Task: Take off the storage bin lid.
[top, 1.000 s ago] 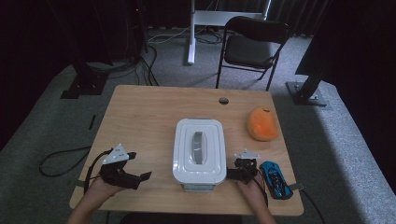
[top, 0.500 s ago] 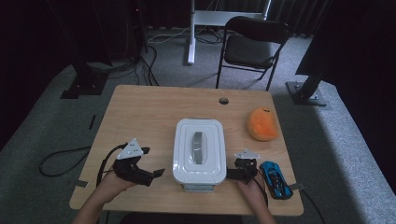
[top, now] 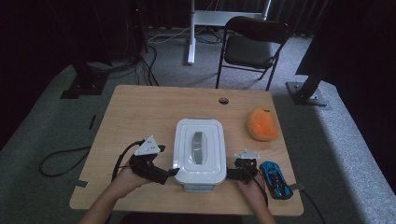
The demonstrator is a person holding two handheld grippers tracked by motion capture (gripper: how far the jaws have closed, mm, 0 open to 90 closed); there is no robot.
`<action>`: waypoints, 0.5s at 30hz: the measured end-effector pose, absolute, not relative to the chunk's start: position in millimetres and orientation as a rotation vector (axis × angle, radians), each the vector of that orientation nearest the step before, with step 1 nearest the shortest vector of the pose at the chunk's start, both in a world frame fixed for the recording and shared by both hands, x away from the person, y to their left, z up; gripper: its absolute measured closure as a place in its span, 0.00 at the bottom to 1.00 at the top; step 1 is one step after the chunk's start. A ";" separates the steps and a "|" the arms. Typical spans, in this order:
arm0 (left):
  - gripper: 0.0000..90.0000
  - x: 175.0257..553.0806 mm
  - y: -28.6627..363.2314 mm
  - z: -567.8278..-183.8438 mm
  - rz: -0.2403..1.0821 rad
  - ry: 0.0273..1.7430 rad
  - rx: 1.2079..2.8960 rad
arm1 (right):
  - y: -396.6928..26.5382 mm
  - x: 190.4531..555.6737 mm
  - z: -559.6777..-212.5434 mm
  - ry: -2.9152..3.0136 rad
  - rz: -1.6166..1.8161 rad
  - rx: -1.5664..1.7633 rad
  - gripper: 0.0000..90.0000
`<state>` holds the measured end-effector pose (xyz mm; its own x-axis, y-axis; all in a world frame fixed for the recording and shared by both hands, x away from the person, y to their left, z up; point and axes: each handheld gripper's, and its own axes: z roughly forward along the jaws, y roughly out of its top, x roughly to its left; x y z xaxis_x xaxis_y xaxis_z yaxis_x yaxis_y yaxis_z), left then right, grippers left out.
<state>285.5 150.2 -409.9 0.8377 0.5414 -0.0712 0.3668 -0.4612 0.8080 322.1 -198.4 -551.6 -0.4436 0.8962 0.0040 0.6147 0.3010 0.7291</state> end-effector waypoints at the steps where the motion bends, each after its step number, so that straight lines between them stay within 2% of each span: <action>1: 0.05 286.4 147.9 -410.0 0.235 0.661 2.101 | -198.3 322.1 -551.6 2.169 0.942 1.350 0.14; 15: 0.05 295.9 115.7 -407.1 0.241 0.631 2.124 | -198.4 322.1 -551.6 2.169 0.942 1.349 0.14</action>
